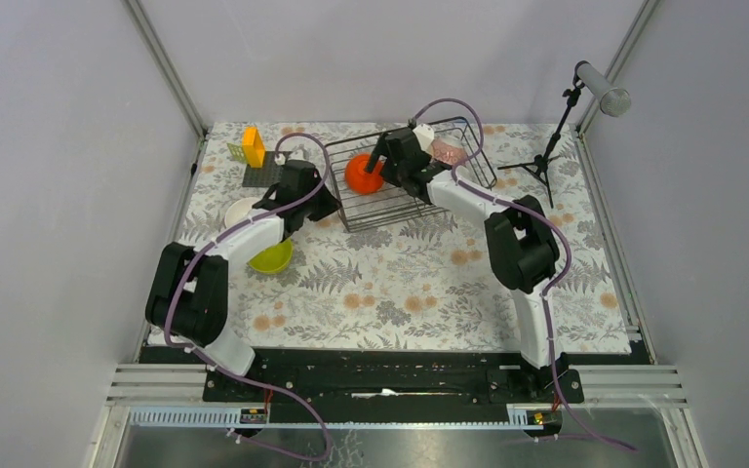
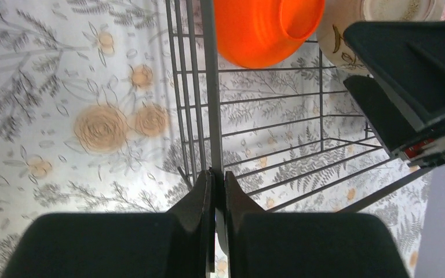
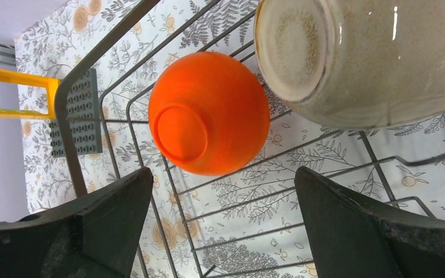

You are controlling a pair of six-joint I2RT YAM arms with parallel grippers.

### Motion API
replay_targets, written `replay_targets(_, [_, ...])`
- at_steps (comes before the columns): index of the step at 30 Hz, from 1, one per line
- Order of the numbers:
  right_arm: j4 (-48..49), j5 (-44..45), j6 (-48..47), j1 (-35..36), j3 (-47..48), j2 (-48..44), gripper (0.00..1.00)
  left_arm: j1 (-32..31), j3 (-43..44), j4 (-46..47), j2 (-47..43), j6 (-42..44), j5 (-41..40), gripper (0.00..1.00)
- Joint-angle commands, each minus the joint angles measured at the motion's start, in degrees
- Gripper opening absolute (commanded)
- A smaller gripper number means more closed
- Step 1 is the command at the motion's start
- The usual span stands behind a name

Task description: Unload the bowls from the dish rack

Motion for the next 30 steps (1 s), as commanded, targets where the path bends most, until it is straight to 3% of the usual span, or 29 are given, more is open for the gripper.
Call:
replay_targets(1, [2.5,-3.7,1.3,-1.6,-0.9,-3.7,1.0,-3.4,-1.4,2.2,-5.4,-7.2,3.9,0.0])
replay_targets(9, [6.4,-11.6,-0.4,-3.4,-3.9,-3.8,1.0,-8.9,-5.9,4.6,-8.8,-14.8,3.4,0.15])
replay_targets(14, [6.9,-13.7,-1.9,-3.8,-6.6,-4.4,1.0,-9.3,-6.8,4.3,-11.9,-13.9,1.9,0.47])
replay_targets(18, [8.9,-14.5,-3.9,-4.1,-10.6,-6.1,1.0,-9.2,-6.4,0.3,-14.7,-11.3,-1.6,0.6])
replay_targets(25, [16.8,-20.5,-7.0,-5.6,-16.0,-6.8,1.0,-7.0,-5.5,-0.4,-15.4,-6.7,0.0,0.61])
replay_targets(30, [18.9,-23.5,-9.3,-6.0,-13.8,-4.0,1.0,-4.1,-5.8,1.5,-14.7,-5.3,1.9,0.61])
